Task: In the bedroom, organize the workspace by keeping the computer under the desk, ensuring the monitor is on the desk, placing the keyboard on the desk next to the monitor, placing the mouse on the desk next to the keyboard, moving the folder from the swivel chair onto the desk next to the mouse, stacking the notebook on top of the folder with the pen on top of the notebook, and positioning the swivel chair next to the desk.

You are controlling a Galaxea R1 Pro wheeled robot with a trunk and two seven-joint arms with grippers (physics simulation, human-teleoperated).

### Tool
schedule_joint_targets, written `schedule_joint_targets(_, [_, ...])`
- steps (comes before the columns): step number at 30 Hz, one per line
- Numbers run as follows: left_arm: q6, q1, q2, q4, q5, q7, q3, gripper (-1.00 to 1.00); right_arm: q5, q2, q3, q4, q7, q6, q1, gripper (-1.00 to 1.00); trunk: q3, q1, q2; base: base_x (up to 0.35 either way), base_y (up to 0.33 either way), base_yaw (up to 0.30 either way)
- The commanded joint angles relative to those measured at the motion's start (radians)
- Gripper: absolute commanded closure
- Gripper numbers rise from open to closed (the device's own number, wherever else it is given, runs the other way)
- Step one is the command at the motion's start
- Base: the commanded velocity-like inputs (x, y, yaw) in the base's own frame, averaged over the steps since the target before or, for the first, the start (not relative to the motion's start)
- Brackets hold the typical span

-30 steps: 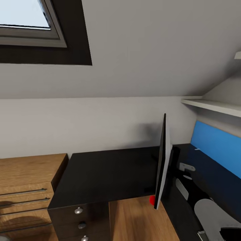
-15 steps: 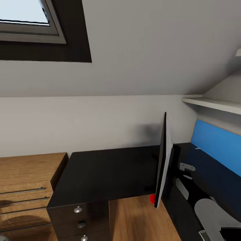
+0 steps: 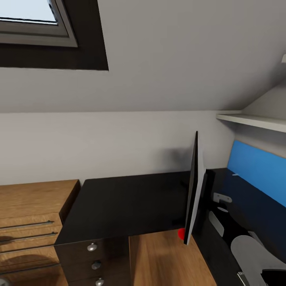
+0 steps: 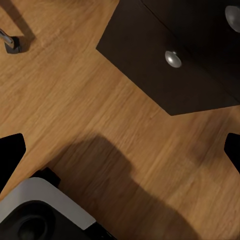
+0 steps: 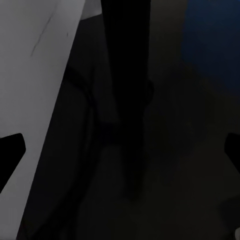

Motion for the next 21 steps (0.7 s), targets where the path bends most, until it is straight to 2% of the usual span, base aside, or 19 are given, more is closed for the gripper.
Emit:
schedule_joint_targets(1, [0.004,0.000,0.000,-0.002,0.008,0.005,0.000,-1.00,-0.005,-0.001,0.004,-0.002,-0.005,0.006,0.000,-1.00,-0.004,0.004,-0.008,0.000,0.000,0.000])
schedule_joint_targets(3, [0.004,0.000,0.000,-0.002,0.008,0.005,0.000,-1.00,-0.005,-0.001,0.004,-0.002,-0.005,0.006,0.000,-1.00,-0.011,0.012,-0.022,0.000,0.000,0.000])
schedule_joint_targets(13, [0.003,-0.001,0.001,0.002,0.002,0.003,-0.006,-1.00,-0.007,-0.010,0.004,-0.001,-0.004,0.007,-0.011,-1.00,-0.011,0.012,-0.022,0.000,0.000,0.000])
schedule_joint_targets(21, [0.001,-0.001,0.004,0.041,-0.001,0.000,-0.007,-1.00,-0.008,-0.016,0.003,0.010,-0.004,0.009,-0.019,-1.00,-0.011,0.012,-0.022,0.000,0.000,0.000])
